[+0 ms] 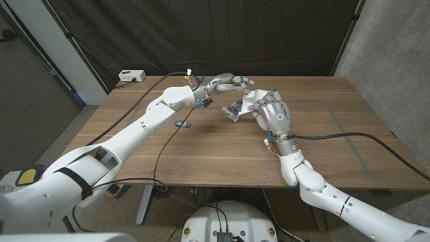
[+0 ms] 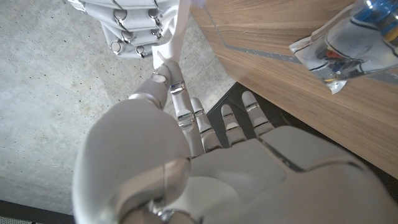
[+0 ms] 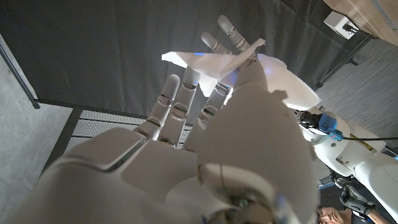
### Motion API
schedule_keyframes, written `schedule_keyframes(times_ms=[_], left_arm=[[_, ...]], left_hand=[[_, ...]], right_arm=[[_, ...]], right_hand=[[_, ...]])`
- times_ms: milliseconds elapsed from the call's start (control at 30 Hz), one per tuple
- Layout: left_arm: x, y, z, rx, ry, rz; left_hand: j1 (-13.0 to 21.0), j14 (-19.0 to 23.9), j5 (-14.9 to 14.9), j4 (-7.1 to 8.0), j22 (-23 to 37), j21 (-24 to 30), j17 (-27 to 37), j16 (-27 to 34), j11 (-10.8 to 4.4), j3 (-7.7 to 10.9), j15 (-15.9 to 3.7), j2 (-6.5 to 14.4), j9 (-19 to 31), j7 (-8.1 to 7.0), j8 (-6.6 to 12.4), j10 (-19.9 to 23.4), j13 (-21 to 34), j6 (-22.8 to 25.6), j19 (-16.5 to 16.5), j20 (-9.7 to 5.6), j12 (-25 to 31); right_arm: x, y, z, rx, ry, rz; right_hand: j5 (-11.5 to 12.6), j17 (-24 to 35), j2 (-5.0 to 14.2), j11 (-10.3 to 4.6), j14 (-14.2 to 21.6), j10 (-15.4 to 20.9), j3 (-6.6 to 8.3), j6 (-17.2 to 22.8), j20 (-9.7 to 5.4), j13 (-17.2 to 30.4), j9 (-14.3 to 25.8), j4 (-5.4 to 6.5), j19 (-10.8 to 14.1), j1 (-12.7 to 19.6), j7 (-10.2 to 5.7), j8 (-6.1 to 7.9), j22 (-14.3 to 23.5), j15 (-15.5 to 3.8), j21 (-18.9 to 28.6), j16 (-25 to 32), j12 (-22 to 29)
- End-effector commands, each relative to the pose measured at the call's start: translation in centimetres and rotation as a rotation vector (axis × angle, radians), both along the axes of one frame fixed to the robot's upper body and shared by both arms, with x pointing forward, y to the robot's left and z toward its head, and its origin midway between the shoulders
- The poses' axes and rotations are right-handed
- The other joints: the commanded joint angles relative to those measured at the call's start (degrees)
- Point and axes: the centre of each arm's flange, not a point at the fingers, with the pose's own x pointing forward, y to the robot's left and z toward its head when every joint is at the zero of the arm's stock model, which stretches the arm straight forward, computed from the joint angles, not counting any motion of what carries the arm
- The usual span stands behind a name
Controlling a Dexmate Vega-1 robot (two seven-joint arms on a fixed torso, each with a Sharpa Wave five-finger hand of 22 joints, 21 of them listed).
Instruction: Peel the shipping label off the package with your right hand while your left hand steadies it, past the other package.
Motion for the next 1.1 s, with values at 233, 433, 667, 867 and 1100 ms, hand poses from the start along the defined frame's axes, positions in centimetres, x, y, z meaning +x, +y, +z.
schedule_keyframes(times_ms=[233, 433, 667, 867, 1100], left_arm=[[0.0, -0.9, -0.4, -0.068, 0.025, 0.005], [0.2, -1.1, -0.5, -0.082, 0.062, -0.006], [0.4, -1.5, -0.7, -0.113, 0.124, -0.035], [0.6, -1.8, -0.7, -0.105, 0.137, -0.041], [0.5, -1.0, -1.0, -0.203, 0.127, 0.023]], left_hand=[[2.5, 0.5, 0.1, 0.26, 0.3, 2.3, 0.8, -0.5, 0.0, 1.66, -1.69, 4.4, 3.3, 2.59, 1.31, 1.3, 0.9, -0.3, 2.2, -1.69, 1.6], [2.1, 1.2, 0.2, 1.37, 0.8, 4.2, 1.6, -0.5, 0.83, 2.27, -2.55, 5.9, 6.4, 3.52, 2.27, 0.5, 1.8, -2.9, 3.4, -3.42, 2.3], [3.0, 7.8, 0.1, 1.89, 3.2, 10.5, 4.5, 2.5, 0.59, 3.0, -6.47, 6.7, 13.0, 3.33, 5.96, 1.3, 4.7, -6.0, 7.2, -7.91, 5.8], [3.7, 9.9, 0.2, 2.04, 5.3, 14.2, 6.0, 3.4, 1.07, 3.14, -7.49, 6.8, 16.3, 4.4, 8.14, 1.4, 6.3, -6.5, 7.3, -9.28, 7.7], [-2.8, 8.5, 0.1, 5.2, 9.7, 19.5, 8.5, 2.1, 3.5, 0.04, -4.96, 3.7, 18.2, 5.32, 10.39, -0.1, 9.6, -6.1, 0.4, -7.1, 11.1]], right_arm=[[0.4, -0.5, 0.1, 0.029, 0.005, 0.026], [0.6, -0.9, 0.3, 0.073, 0.014, 0.057], [0.8, -1.5, 0.5, 0.122, 0.026, 0.076], [0.8, -2.0, 0.5, 0.162, 0.027, 0.115], [0.9, -2.4, 0.4, 0.162, 0.021, 0.111]], right_hand=[[0.4, 0.0, 0.0, -0.32, 0.1, 0.4, -0.27, 0.2, -2.37, 0.3, 0.1, -0.28, -0.5, -0.3, -0.27, -0.35, -0.3, -9.47, 1.0, -0.5, -0.3], [0.5, 0.1, 0.16, -0.35, 0.2, 0.1, -0.23, -0.2, -2.29, 0.4, 0.2, -0.21, -0.7, -0.4, -0.26, -0.52, -0.6, -9.47, 1.5, -0.7, -0.6], [0.4, 0.4, 0.46, -0.32, 0.3, -1.6, -0.22, -2.1, -2.03, 0.3, 0.3, 0.13, -0.9, -0.9, -0.2, -0.91, -1.1, -9.46, 2.2, -1.0, -1.7], [0.4, 0.4, 0.83, -0.32, 0.5, -1.4, -0.12, -2.3, -1.96, 0.5, 0.8, 0.38, -0.9, -1.4, -0.26, -0.39, -1.4, -9.48, 2.8, -1.2, -1.8], [0.4, 0.5, 0.9, -0.3, 0.5, -1.2, -0.08, -2.1, -1.97, 0.5, 0.8, 0.41, -1.0, -1.4, -0.24, -0.19, -1.5, -9.48, 3.1, -1.2, -1.8]])
